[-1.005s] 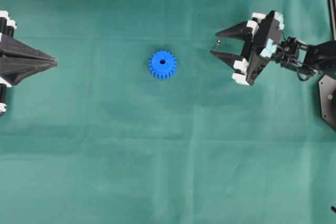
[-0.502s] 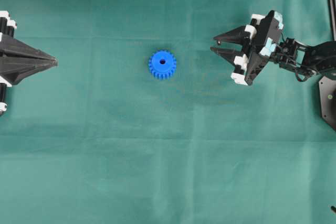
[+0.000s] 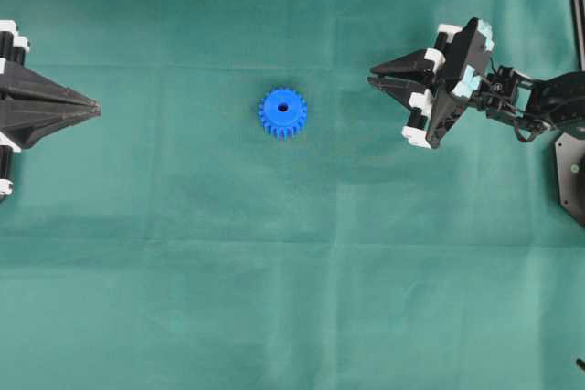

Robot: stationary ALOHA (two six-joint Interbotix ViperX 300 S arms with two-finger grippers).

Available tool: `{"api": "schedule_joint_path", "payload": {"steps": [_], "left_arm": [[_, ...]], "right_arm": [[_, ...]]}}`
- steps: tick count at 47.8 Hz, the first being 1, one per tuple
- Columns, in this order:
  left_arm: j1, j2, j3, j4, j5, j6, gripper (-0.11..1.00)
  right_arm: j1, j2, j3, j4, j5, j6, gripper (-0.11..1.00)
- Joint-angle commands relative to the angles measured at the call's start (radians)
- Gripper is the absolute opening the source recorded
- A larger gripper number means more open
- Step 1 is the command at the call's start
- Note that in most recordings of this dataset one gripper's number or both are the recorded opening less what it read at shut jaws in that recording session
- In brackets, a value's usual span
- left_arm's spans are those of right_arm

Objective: Insert the shaft placed at a random location into the center hole of the small gear at another random location.
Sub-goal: 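Lower the right gripper over the shaft and close on it, then lift the shaft and carry it left above the blue gear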

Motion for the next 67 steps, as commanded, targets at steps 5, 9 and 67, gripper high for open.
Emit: {"api": "schedule_joint_path", "payload": {"steps": [5,9,67], "left_arm": [[0.002,0.002,-0.011,-0.002,-0.003,-0.002,-0.01],[0.0,0.003,-0.011,-0.003,-0.002,-0.002,-0.01],[0.0,0.006,-0.011,-0.003,-0.003,-0.003,-0.01]], "right_arm": [[-0.002,-0.054,-0.009,0.005,0.037,0.003,0.14],[-0.002,-0.114,-0.017,0.003,0.098,-0.009,0.14],[0.1,-0.192,-0.236,0.002,0.337,-0.032,0.14]]}}
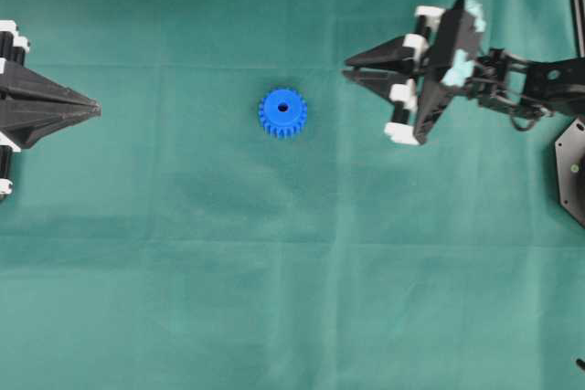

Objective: Insert the shaft placed at a random location into the center hole of the small gear at another random location.
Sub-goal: 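Lift the shaft and carry it left above the blue gear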

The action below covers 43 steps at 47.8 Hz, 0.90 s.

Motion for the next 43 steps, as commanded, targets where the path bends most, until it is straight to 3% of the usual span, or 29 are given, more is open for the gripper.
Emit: {"api": "schedule_joint_path", "payload": {"steps": [1,19,43], "left_arm": [[0.0,0.006,-0.011,-0.003,-0.006,-0.002,-0.01],[0.0,0.009,-0.011,-0.003,-0.006,-0.002,-0.01],[0.002,0.009,-0.009,-0.003,-0.006,-0.002,-0.01]], "right_arm": [[0.021,0.02,-0.066,0.0,-0.002,0.002,0.14],[0.067,0.135,-0.242,-0.005,0.058,-0.008,0.14],[0.069,0.161,-0.261,-0.005,0.061,-0.008,0.14]]}}
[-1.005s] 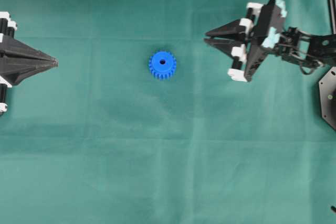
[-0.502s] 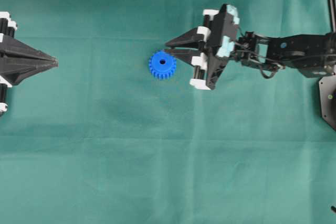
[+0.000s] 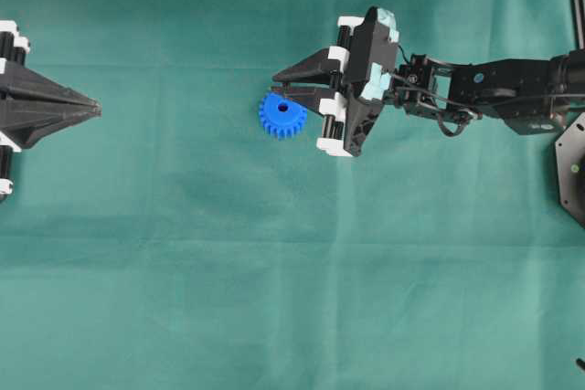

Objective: Insert the shaft placed at a random location into the center hole of the small gear at another random location.
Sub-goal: 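Lift the shaft and carry it left above the blue gear, then align the held shaft over the gear's center hole and lower it in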

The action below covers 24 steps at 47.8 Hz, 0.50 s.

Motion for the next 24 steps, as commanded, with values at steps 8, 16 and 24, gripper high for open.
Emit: {"api": "schedule_joint_path", "payload": {"steps": [8,16,24], "left_arm": [[0.003,0.009,-0.009,-0.002,-0.006,0.0,-0.01],[0.002,0.008,-0.008,-0.002,-0.005,0.002,-0.01],[0.003,0.009,-0.009,-0.002,-0.005,0.0,-0.01]], "right_arm": [[0.003,0.034,-0.023,0.002,-0.026,0.0,0.14],[0.003,0.061,-0.02,0.006,-0.034,0.003,0.14],[0.003,0.066,-0.014,0.008,-0.034,0.008,0.14]]}}
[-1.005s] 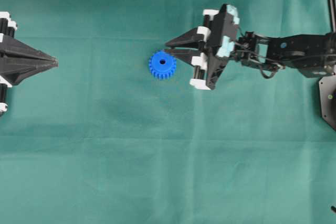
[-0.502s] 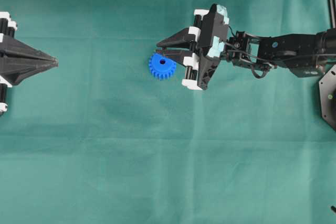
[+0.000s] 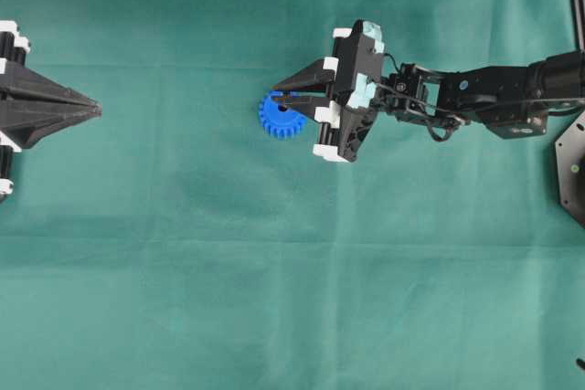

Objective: Insert the shaft placed at a random location into the center hole of the small gear at another random location.
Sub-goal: 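Align the held shaft over the gear's center hole and lower it in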

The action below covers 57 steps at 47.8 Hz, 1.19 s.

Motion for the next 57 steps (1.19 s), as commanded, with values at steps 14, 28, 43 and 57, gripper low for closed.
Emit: {"api": "schedule_joint_path", "payload": {"steps": [14,28,43,57], "left_arm": [[0.0,0.009,-0.009,-0.002,-0.006,0.0,-0.01],[0.0,0.008,-0.009,-0.002,-0.006,0.0,-0.01],[0.002,0.006,-0.008,-0.002,-0.006,0.0,-0.01],[0.002,0.005,-0.008,-0.002,-0.005,0.0,-0.01]], "right_arm": [[0.003,-0.012,-0.012,0.005,-0.02,0.002,0.14],[0.003,-0.086,-0.011,0.002,-0.009,-0.005,0.14],[0.006,-0.135,-0.018,-0.002,0.043,-0.006,0.14],[0.012,-0.063,-0.04,-0.002,0.032,-0.006,0.14]]}}
